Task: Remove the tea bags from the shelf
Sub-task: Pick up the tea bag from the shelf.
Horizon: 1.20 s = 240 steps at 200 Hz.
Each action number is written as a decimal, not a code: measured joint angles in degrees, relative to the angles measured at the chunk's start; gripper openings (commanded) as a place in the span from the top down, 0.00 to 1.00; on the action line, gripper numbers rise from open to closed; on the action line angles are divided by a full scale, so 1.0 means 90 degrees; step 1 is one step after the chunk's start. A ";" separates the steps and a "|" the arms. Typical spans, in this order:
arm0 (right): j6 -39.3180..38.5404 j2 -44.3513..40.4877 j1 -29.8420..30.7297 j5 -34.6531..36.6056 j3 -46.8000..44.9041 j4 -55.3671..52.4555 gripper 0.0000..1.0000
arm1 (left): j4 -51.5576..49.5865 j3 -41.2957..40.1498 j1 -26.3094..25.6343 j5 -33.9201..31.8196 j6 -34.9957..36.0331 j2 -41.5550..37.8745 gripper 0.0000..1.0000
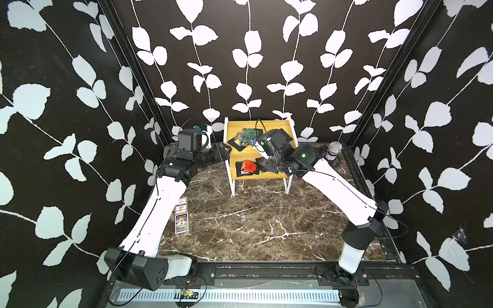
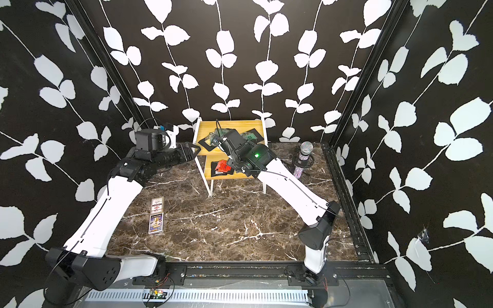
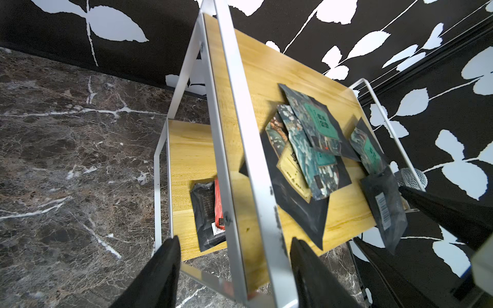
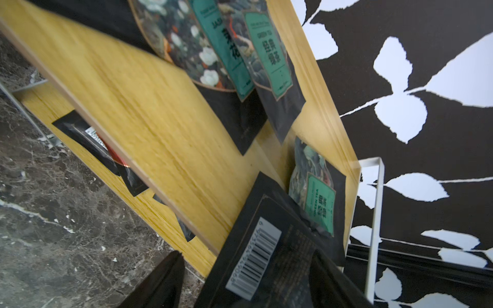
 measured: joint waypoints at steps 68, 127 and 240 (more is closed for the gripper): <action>0.0027 0.0000 -0.0044 -0.0007 -0.0068 0.0034 0.60 | 0.0000 0.0000 -0.0005 0.0000 0.0000 0.0000 0.40; 0.0022 -0.0070 -0.0046 -0.0109 -0.0051 -0.0002 0.85 | 0.0000 -0.0007 -0.0005 0.0002 -0.0002 0.0000 0.40; 0.0112 -0.0219 -0.0075 -0.0357 0.0090 -0.0151 1.00 | 0.0000 -0.0022 -0.0027 0.0000 -0.0002 -0.0002 0.40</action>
